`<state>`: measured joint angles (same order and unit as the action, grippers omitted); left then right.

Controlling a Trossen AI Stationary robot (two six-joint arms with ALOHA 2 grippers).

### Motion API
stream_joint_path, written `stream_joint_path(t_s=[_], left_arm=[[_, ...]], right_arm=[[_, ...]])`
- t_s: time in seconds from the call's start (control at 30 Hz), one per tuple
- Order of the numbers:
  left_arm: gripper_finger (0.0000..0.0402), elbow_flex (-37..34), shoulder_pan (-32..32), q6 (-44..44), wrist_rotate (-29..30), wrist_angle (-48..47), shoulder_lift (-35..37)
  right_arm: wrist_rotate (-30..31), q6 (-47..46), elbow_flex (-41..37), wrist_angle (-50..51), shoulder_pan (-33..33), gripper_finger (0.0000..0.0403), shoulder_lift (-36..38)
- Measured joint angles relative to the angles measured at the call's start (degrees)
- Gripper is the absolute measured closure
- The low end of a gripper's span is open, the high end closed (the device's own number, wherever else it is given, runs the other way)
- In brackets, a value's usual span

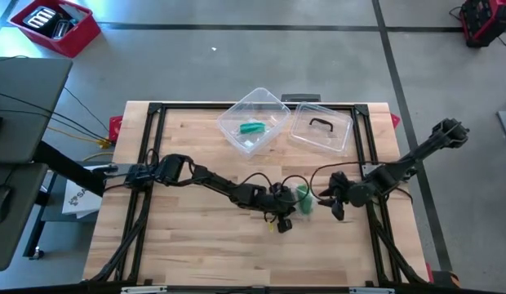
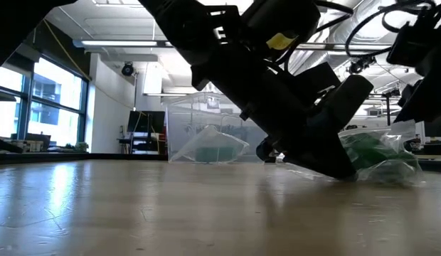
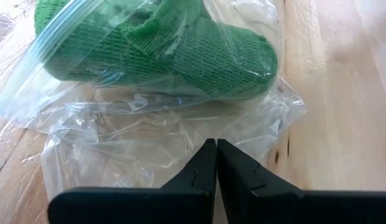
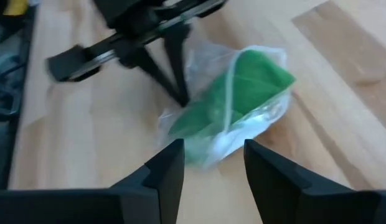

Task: Roll bandage
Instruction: Put the green bandage into the transparent zip bag

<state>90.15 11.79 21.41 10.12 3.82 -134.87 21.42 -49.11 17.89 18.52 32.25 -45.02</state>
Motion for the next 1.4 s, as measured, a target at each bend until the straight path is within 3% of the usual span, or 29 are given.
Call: stream_joint_path(t_s=[0.27,0.5,0.77,0.93,1.07,1.17,1.3,1.4], left_arm=[[0.0392,0.0,0.1,0.5,0.1,0.3,0.0],[0.0392,0.0,0.3,0.4,0.3,0.4,0.0],[0.039,-0.3,2.2,0.6,2.1,-3.7,3.9],[0.0359,-0.2,3.3,0.6,4.4,-9.3,8.1],[0.0321,-0.2,4.4,0.2,10.7,-15.8,13.0],[0.0298,-0.1,5.8,-2.7,17.9,-17.7,15.9],[0.0286,-0.1,8.9,-12.0,27.2,-11.2,18.0],[0.0293,-0.1,10.5,-17.3,29.7,-4.0,18.1]], right_arm=[[2.6,-1.2,0.0,-4.4,0.0,0.0268,-9.7],[7.1,-1.9,0.0,-7.0,0.0,0.0387,-14.1],[10.0,-0.8,0.0,-6.8,0.0,0.0395,-14.5],[10.6,2.7,2.5,-4.1,0.8,0.0397,-14.6],[15.2,7.5,8.1,3.6,3.3,0.0397,-14.6],[18.8,16.1,12.9,8.1,6.7,0.0398,-14.6],[23.0,29.2,17.4,9.1,11.6,0.0398,-14.7],[24.9,32.7,19.3,9.1,13.6,0.0398,-14.7]])
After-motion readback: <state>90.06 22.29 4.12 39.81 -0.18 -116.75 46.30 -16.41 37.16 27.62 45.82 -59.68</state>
